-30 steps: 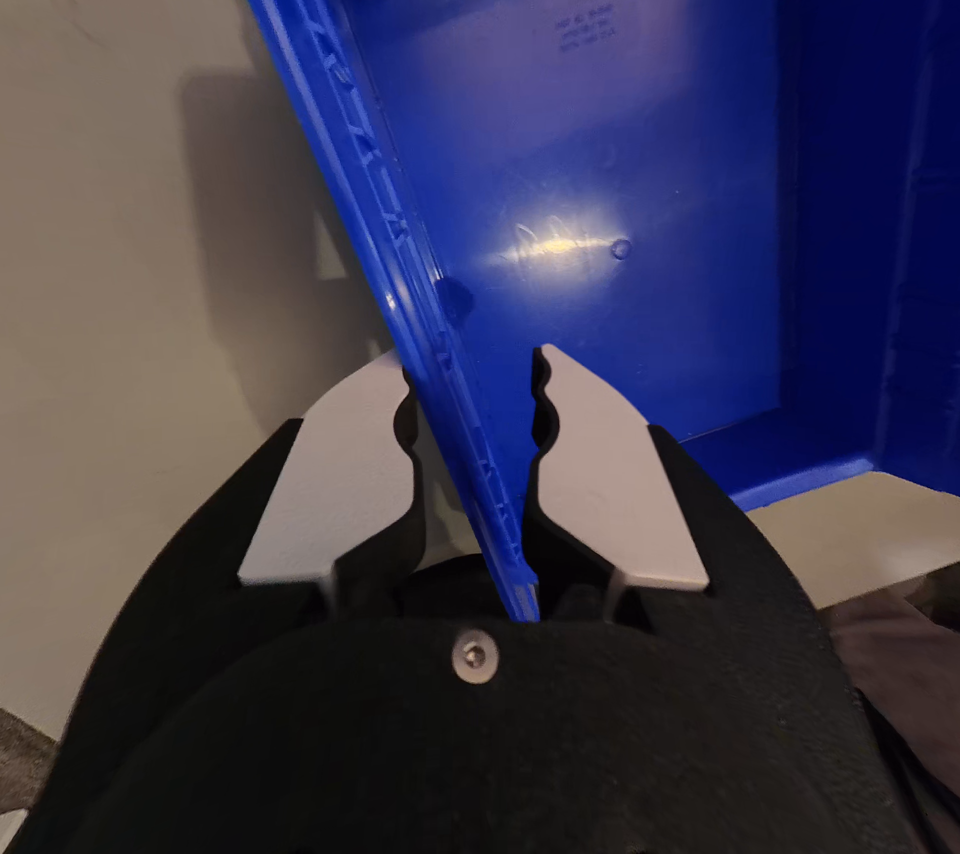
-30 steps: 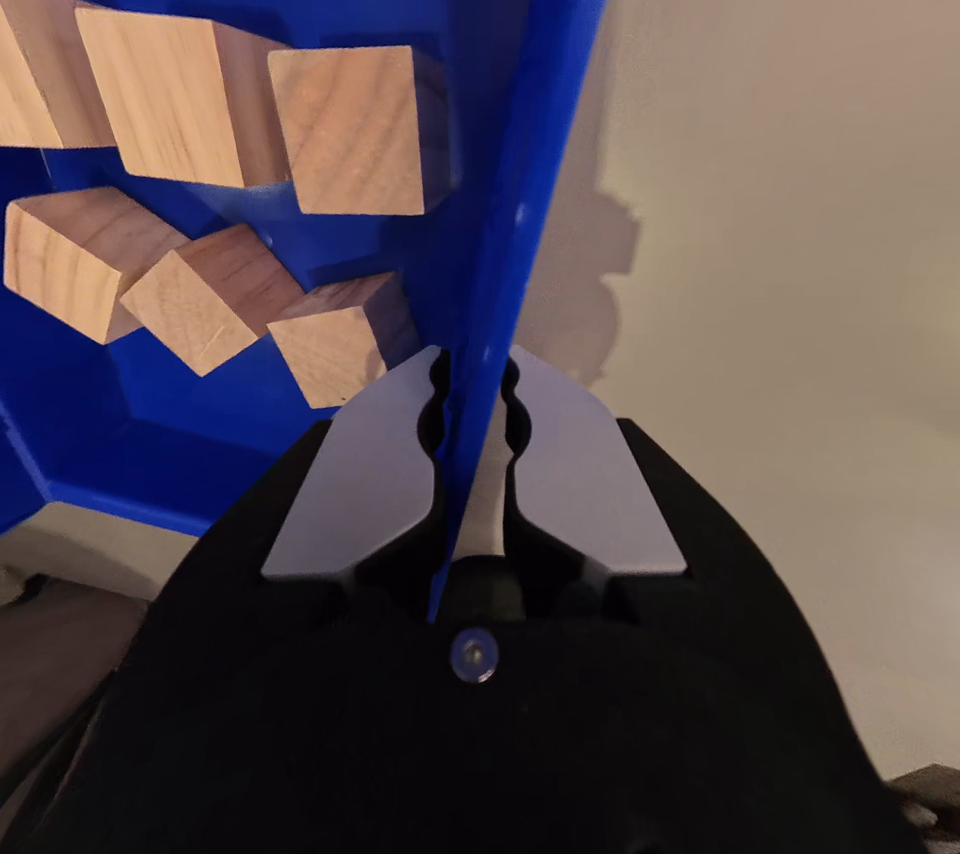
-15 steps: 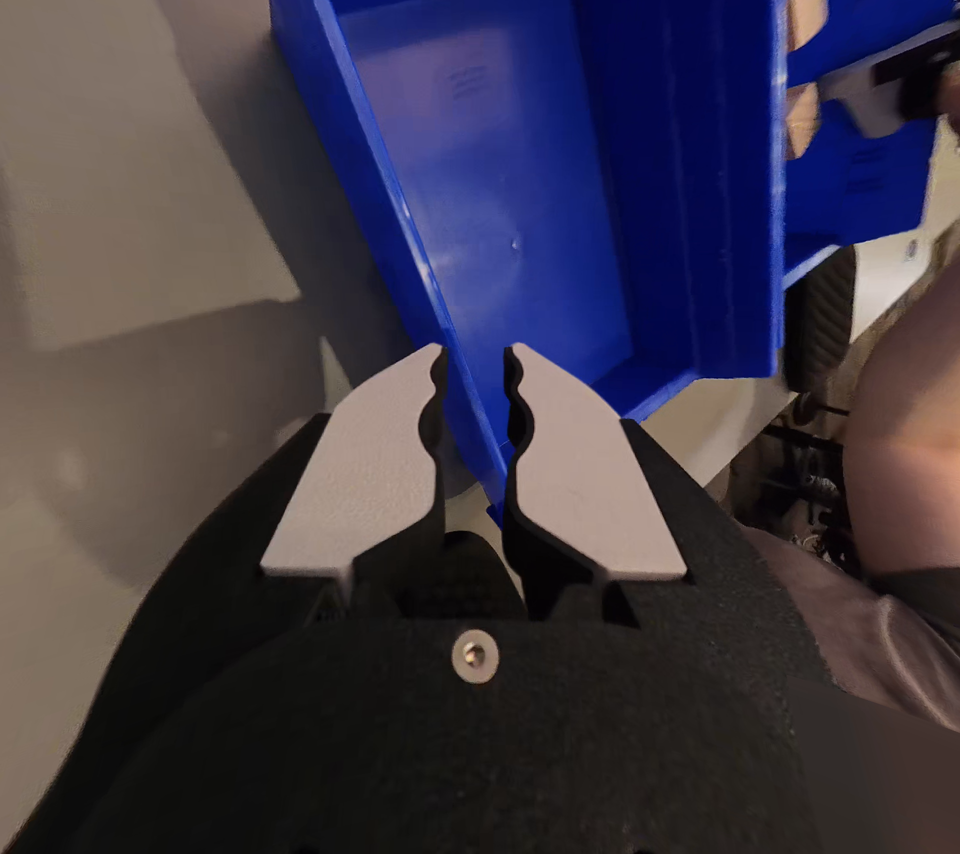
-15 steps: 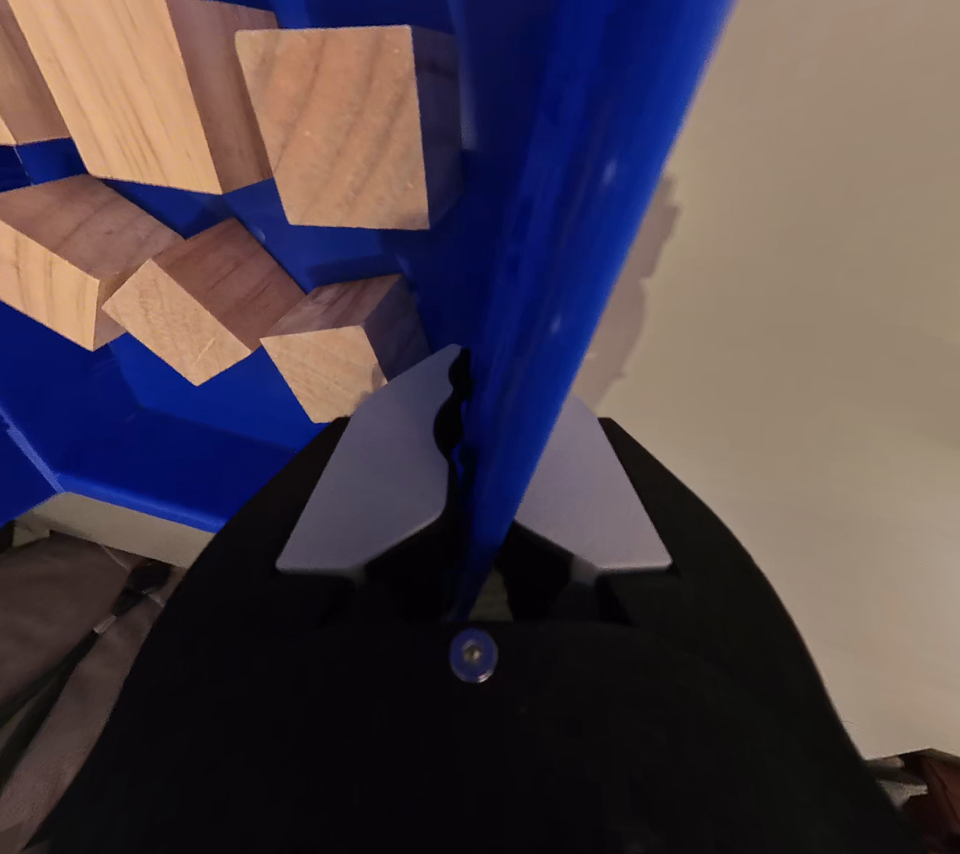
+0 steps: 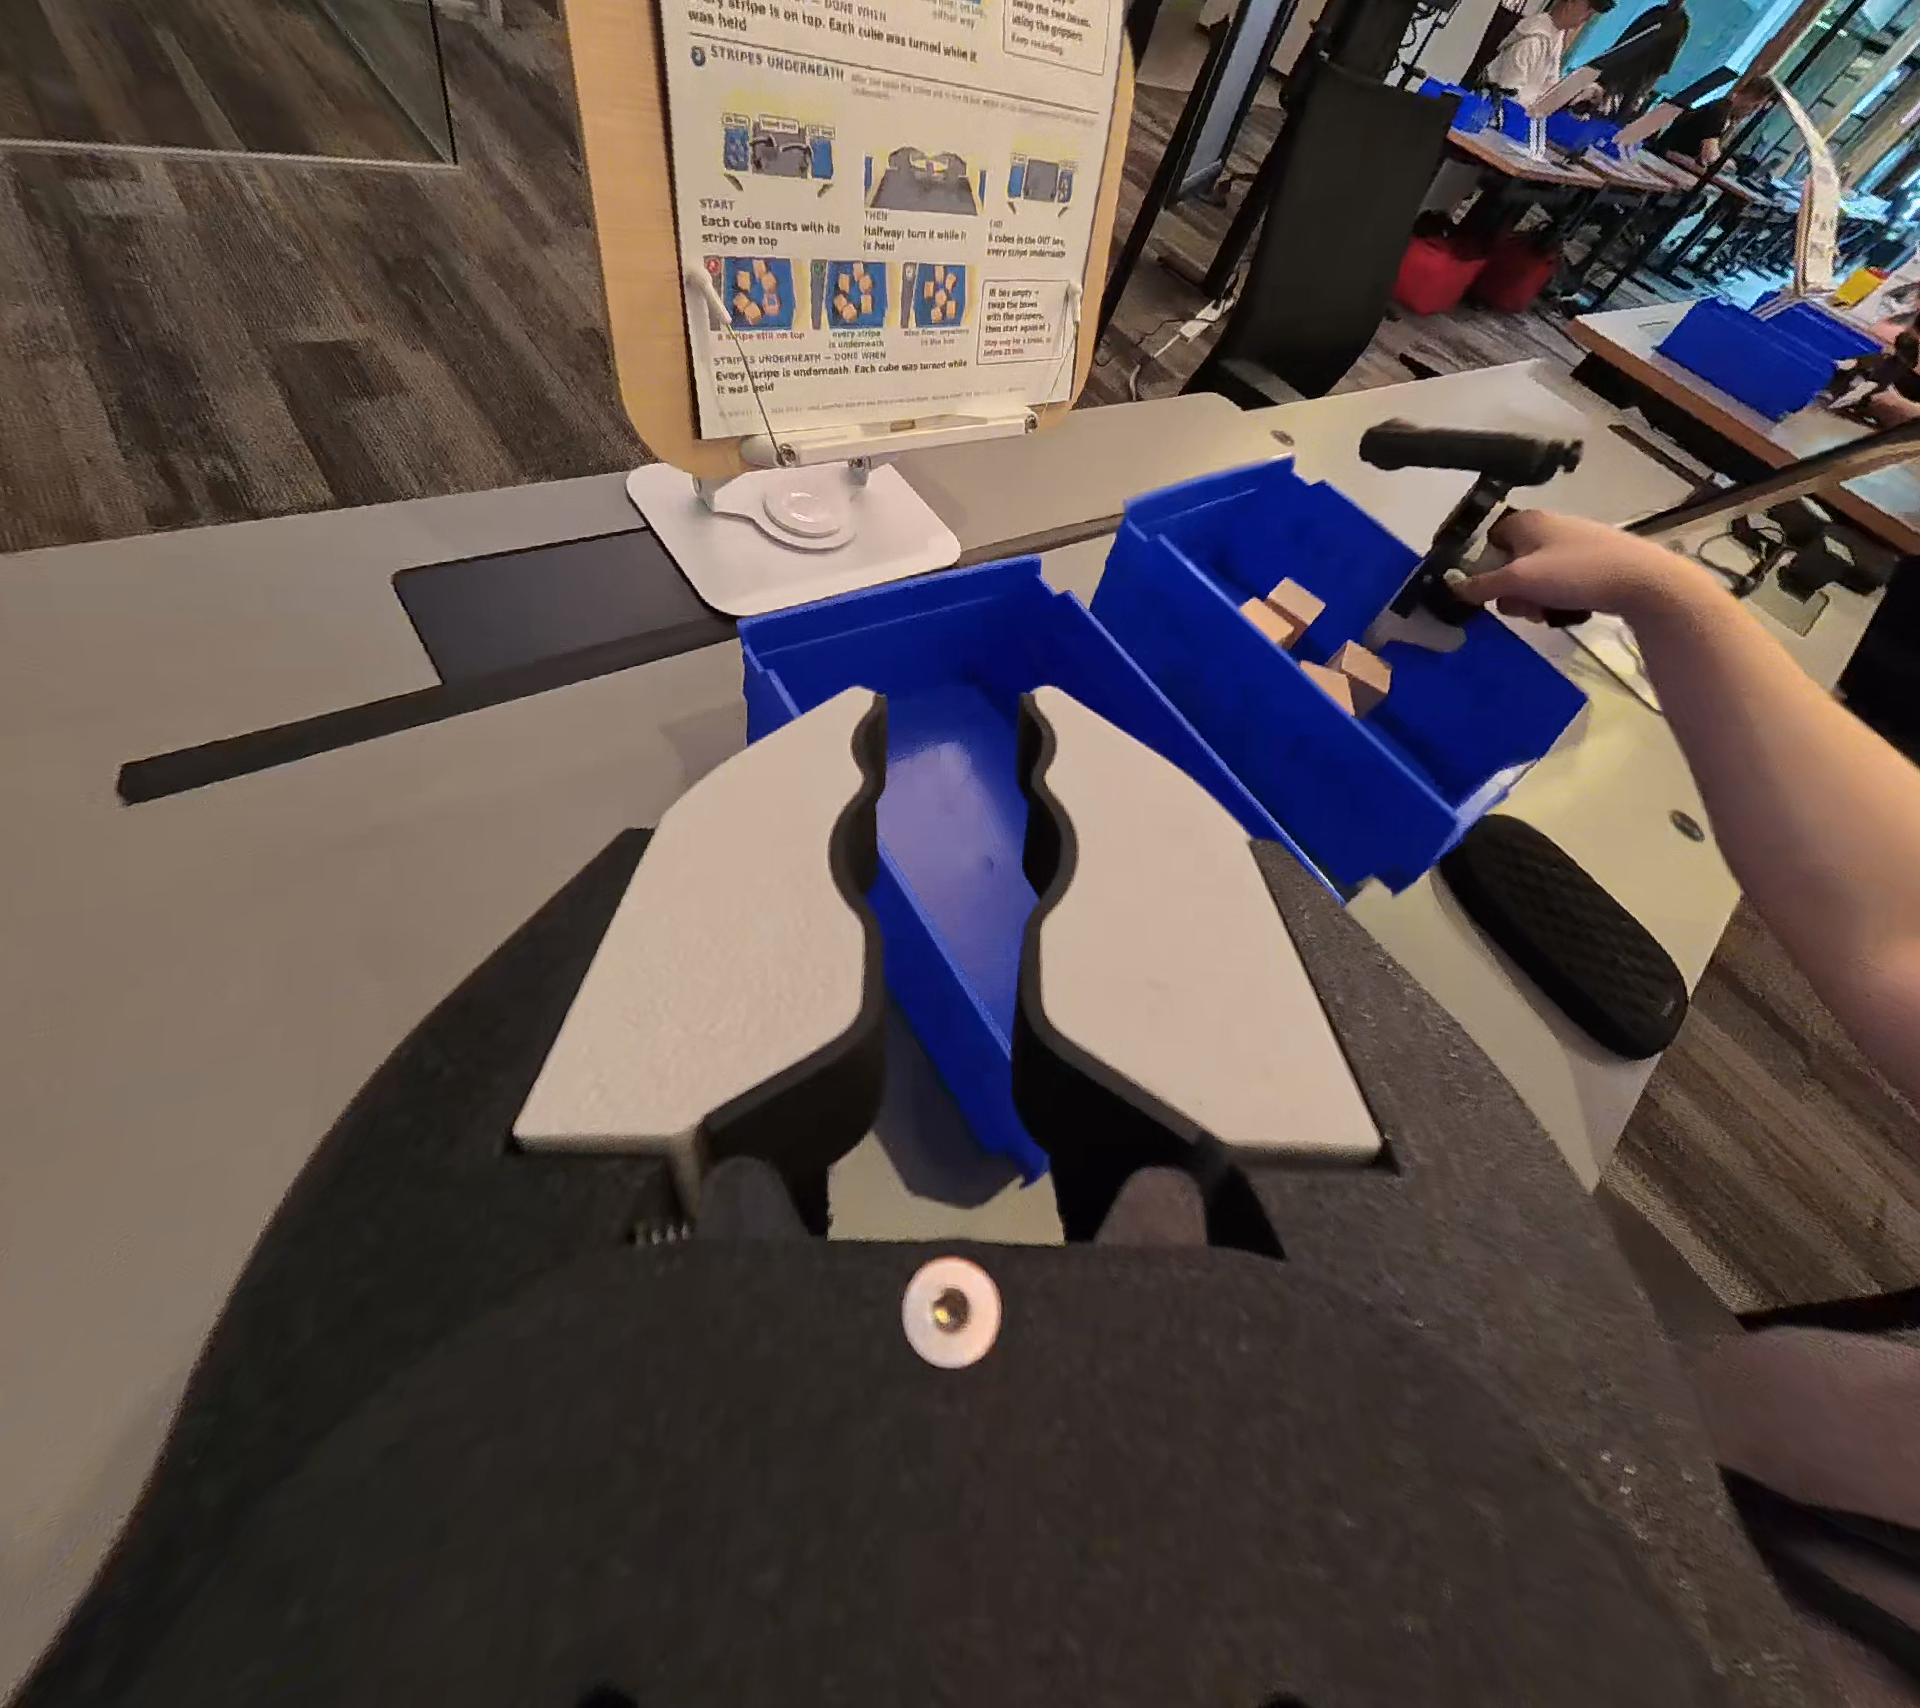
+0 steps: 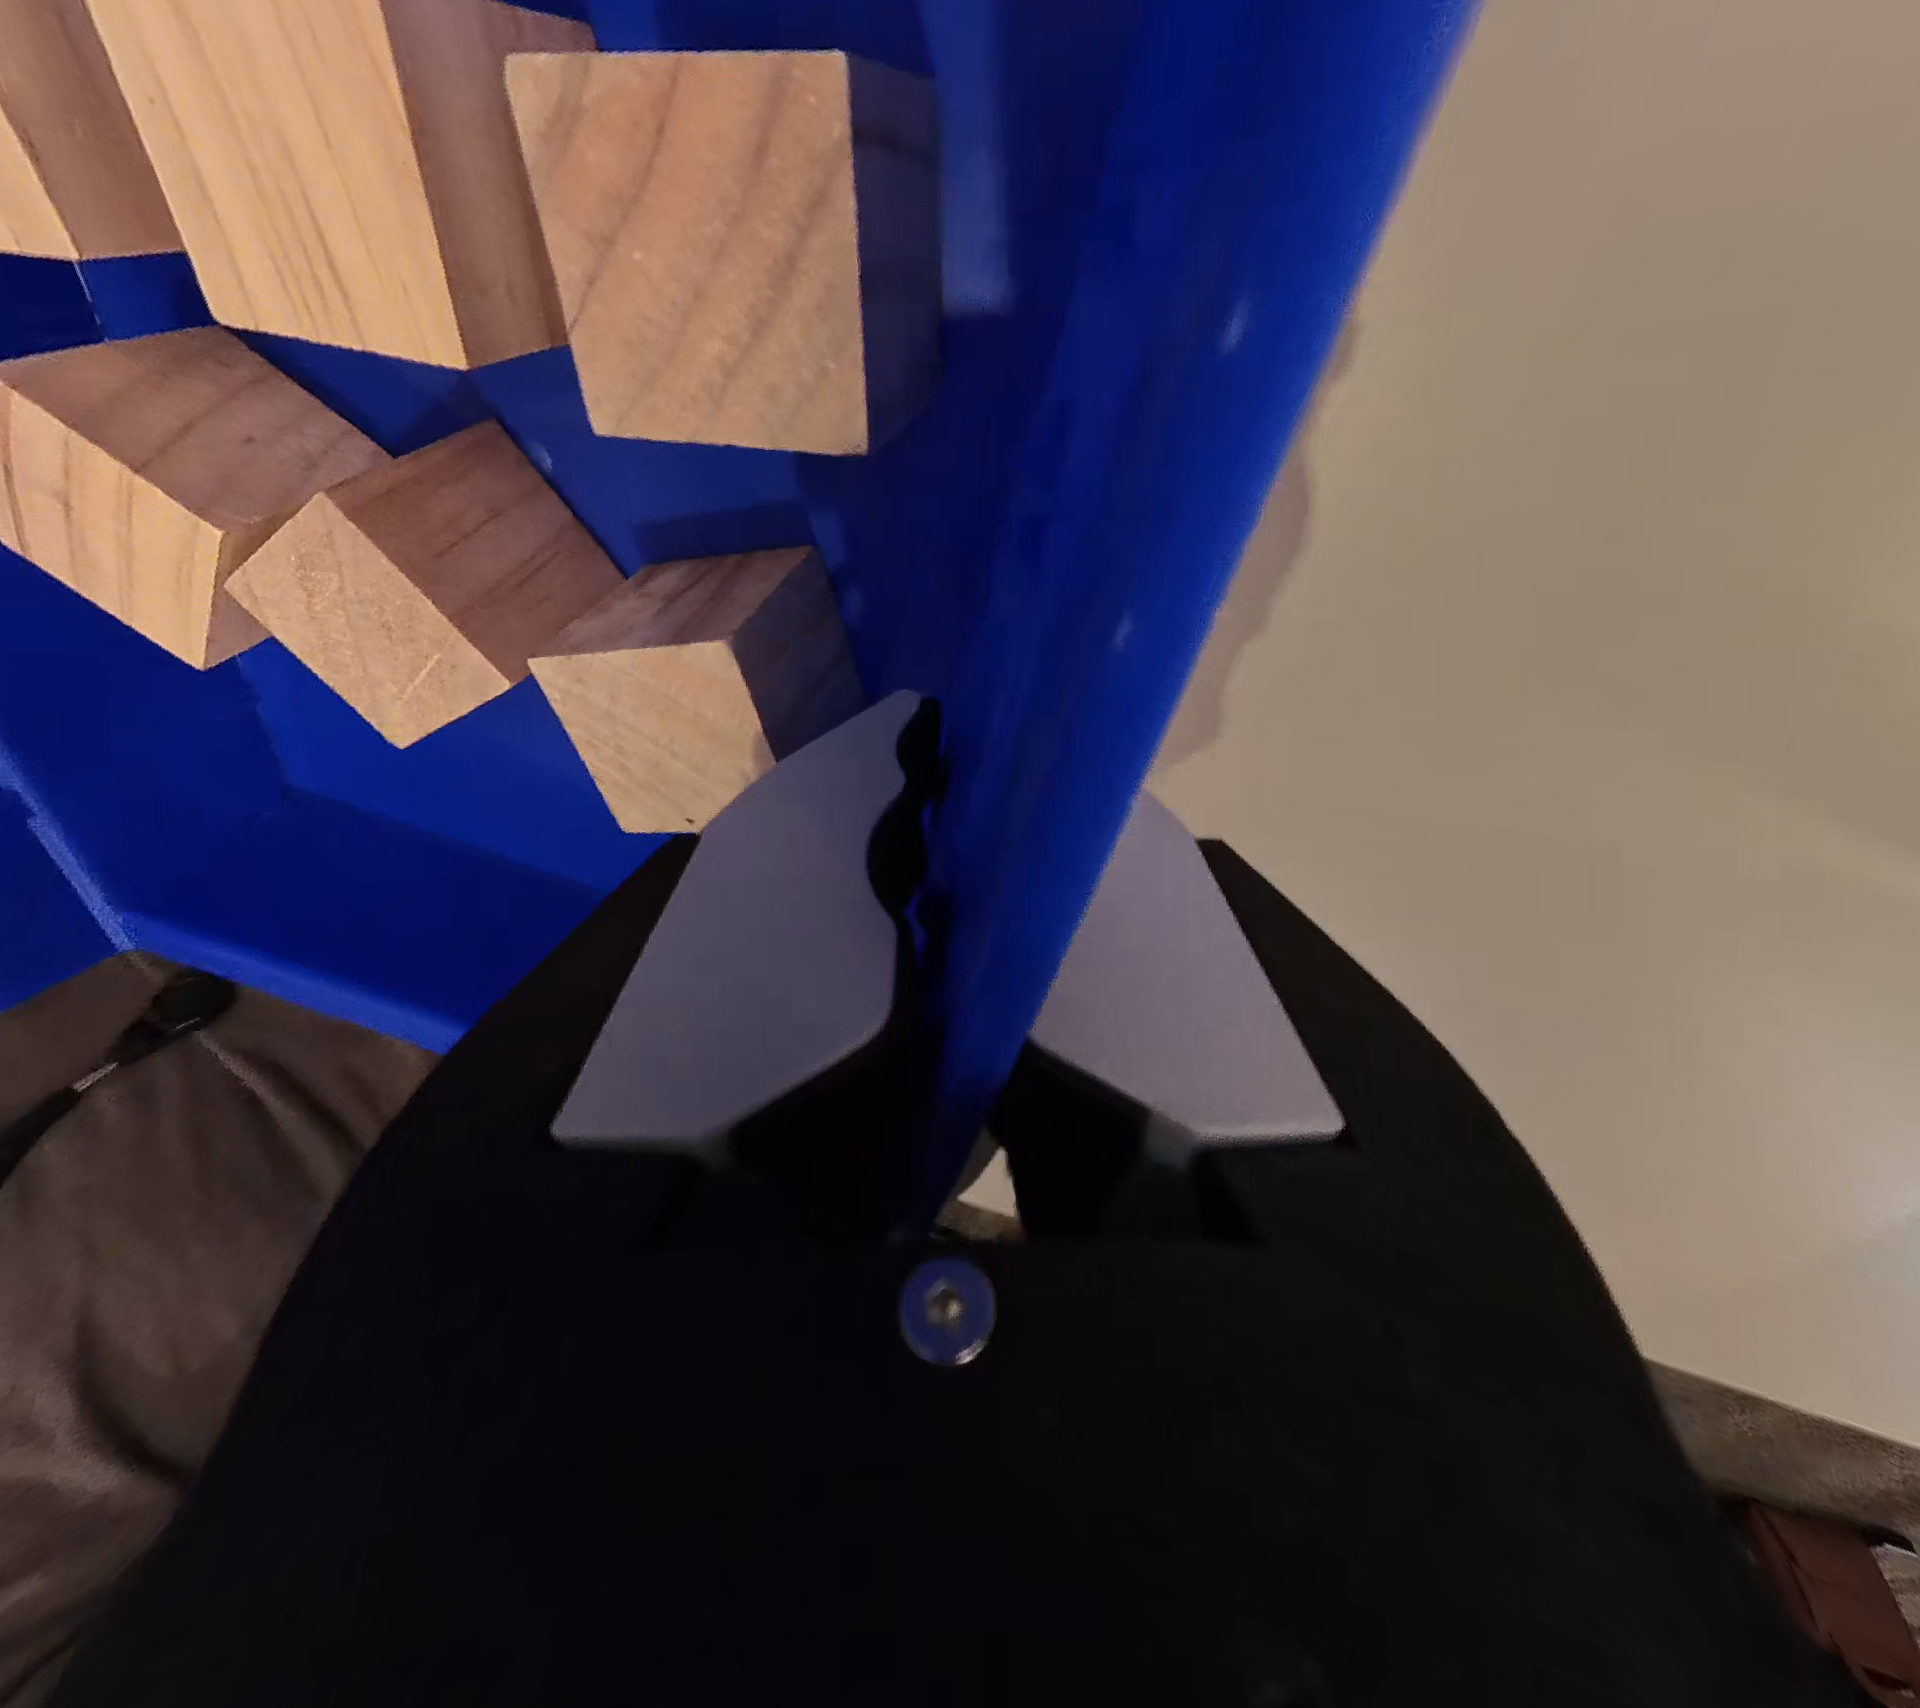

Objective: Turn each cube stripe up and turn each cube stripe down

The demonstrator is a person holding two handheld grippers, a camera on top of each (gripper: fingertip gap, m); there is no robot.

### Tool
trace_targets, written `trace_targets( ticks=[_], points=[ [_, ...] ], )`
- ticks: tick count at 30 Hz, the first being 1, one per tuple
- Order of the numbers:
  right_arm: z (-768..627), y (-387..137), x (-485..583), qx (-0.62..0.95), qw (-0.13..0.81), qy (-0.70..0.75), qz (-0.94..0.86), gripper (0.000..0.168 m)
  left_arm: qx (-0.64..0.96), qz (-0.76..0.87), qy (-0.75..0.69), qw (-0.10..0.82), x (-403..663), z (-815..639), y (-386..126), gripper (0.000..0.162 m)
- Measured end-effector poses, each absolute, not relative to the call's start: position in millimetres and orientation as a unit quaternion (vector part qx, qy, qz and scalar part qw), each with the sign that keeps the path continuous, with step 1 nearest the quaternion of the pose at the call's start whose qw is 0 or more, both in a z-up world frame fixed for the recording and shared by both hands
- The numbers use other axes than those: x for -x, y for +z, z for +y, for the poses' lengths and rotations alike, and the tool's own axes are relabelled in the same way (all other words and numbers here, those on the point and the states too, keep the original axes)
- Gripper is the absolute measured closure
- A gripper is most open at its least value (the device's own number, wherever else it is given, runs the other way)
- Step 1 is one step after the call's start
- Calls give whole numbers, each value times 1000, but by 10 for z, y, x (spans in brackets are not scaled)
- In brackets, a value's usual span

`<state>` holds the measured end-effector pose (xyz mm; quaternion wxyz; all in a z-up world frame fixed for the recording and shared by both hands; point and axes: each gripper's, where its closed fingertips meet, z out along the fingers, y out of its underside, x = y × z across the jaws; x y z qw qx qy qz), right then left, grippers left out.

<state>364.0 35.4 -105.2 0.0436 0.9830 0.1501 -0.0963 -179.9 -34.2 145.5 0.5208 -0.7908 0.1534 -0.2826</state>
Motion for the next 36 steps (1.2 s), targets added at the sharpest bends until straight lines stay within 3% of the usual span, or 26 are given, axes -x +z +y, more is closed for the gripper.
trace_targets(
  ticks=[7, 14, 18, 27, 36],
  points=[
    [622, -98, -3318, -979, 6, -51, 195, 163, 785, 131, -296, 527, 1991, -537, 1498, 137],
    [912, 529, -1728, -943, -10, -65, 326, 163, 768, 96, -314, 550, 2106, -676, 1607, 132],
    [919, 503, -506, -899, 1, -109, 424, 163, 744, 45, -328, 580, 2187, -797, 1749, 123],
    [812, 224, 1489, -831, 10, -127, 542, 162, 660, 7, -263, 704, 2384, -1222, 2169, 124],
    [631, -386, 2318, -808, 46, -90, 580, 161, 701, 22, -291, 650, 2271, -949, 1958, 116]
  ],
)
